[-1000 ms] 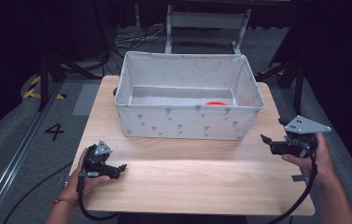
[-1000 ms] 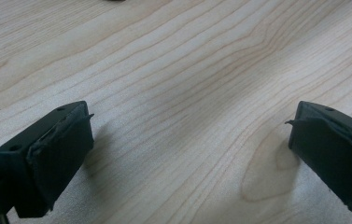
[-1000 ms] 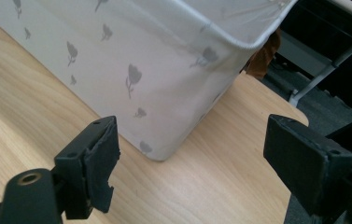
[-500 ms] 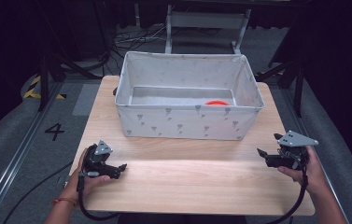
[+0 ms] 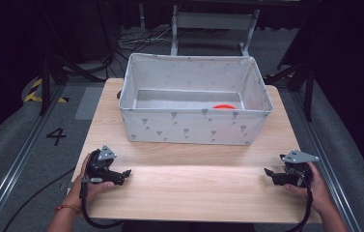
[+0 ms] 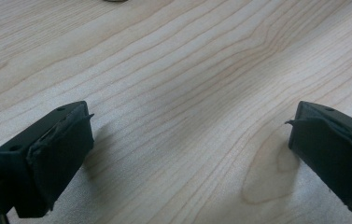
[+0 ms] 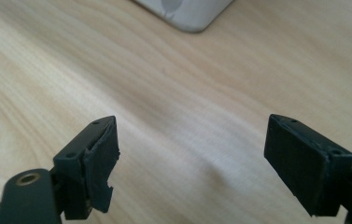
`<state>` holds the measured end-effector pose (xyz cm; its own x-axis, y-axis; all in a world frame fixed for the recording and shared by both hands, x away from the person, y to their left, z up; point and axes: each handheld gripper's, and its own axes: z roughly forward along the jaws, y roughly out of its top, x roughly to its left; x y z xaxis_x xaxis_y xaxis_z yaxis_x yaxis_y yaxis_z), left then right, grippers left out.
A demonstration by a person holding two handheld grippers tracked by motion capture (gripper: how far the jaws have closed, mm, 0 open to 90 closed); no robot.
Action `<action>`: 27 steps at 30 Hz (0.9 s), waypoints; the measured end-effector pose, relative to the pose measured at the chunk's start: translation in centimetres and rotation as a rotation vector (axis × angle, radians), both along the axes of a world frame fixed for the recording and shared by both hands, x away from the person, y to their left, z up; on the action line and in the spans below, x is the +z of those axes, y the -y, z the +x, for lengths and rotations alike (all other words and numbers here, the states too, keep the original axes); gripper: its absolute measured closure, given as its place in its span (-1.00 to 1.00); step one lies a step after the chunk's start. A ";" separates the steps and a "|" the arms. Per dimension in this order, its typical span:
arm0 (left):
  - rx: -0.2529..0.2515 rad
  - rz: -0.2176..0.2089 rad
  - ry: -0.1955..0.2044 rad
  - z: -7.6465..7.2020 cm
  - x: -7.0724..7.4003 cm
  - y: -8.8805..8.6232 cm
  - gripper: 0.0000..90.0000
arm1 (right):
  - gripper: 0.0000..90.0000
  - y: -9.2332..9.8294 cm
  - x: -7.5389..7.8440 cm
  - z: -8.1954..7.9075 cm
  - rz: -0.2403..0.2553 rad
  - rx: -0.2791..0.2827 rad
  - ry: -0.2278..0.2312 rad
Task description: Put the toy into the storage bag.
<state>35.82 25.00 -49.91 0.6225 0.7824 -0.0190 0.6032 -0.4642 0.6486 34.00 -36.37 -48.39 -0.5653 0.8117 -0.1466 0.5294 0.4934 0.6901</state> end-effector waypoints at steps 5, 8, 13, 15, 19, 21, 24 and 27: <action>0.003 -0.002 -0.001 0.0 0.0 0.0 -1.00 | -0.58 0.6 -1.4 -1.0 0.065 -0.019 -0.018; 0.001 0.000 0.001 0.0 0.0 0.0 -1.00 | -0.60 1.0 -1.6 -1.2 0.097 -0.030 -0.028; 0.004 0.001 -0.001 0.0 0.0 0.0 -1.00 | -0.64 1.6 -2.0 -1.2 0.166 -0.053 -0.061; 0.004 0.001 -0.001 0.0 0.0 0.0 -1.00 | -0.64 1.6 -2.1 -1.2 0.166 -0.053 -0.061; 0.005 0.000 0.000 0.0 0.0 0.1 -1.00 | -0.67 1.3 -2.1 -1.1 0.160 -0.094 -0.057; 0.005 0.000 -0.001 0.0 0.0 0.1 -1.00 | -0.67 1.3 -2.1 -1.1 0.160 -0.096 -0.058; 0.012 0.003 0.000 -0.1 0.0 0.1 -0.99 | -0.67 1.3 -2.1 -1.1 0.160 -0.096 -0.058; 0.015 0.001 -0.001 0.0 0.0 0.1 -1.00 | -0.67 1.3 -2.1 -1.1 0.160 -0.096 -0.058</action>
<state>35.80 24.86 -49.90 0.6105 0.7918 -0.0186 0.6107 -0.4557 0.6476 32.92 -37.69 -50.45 -0.4882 0.8725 0.0194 0.6095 0.3250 0.7231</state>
